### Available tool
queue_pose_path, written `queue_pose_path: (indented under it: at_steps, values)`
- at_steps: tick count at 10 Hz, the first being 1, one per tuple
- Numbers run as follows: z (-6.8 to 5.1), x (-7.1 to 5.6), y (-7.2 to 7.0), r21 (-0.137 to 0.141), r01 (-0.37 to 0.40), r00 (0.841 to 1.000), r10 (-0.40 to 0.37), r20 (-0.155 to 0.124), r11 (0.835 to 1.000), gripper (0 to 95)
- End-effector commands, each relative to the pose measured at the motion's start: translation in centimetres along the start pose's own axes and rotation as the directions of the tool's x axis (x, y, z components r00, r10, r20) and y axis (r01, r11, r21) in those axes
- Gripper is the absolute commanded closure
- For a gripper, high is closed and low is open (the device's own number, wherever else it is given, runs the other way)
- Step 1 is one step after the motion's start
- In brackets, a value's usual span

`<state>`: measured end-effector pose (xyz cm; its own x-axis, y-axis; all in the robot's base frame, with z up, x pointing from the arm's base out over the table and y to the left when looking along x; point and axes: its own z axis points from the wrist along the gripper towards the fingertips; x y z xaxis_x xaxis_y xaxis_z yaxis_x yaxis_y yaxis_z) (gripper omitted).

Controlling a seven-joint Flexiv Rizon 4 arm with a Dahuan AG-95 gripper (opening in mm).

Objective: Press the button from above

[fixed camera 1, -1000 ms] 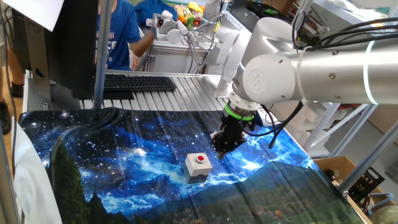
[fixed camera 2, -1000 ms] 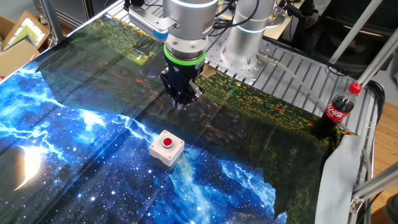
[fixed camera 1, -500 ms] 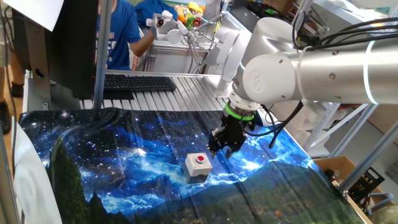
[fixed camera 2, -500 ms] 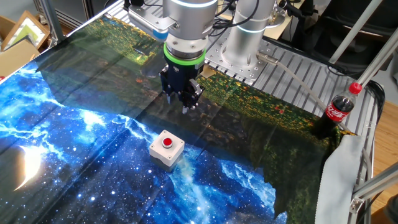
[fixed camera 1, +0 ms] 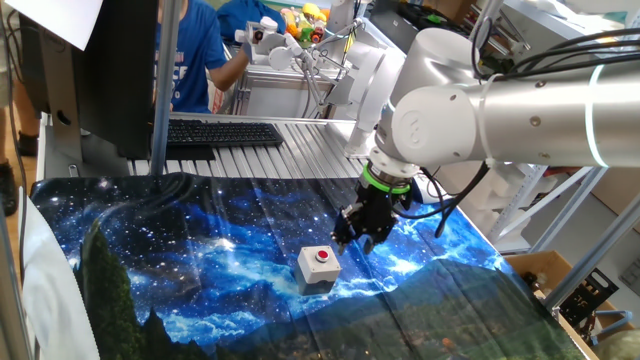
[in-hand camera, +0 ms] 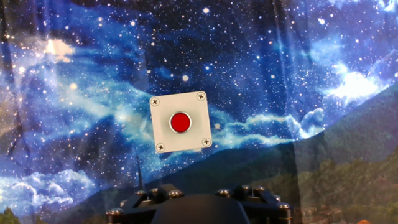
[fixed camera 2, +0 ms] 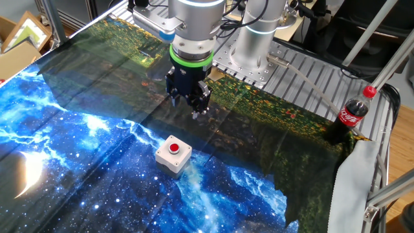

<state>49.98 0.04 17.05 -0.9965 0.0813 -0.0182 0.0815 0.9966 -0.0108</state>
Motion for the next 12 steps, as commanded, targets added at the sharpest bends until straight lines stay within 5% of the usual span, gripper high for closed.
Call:
queue_pose_path:
  at_steps: [1, 8, 12]
  values:
    - [0.0, 0.0, 0.1, 0.007, -0.005, 1.000, 0.005, 0.005, 1.000, 95.0]
    - [-0.7, -1.5, 0.0, -0.010, 0.000, 1.000, 0.000, -0.002, 1.000, 95.0]
    - [0.0, -2.2, 0.5, -0.011, -0.018, 1.000, 0.018, 0.005, 1.000, 95.0]
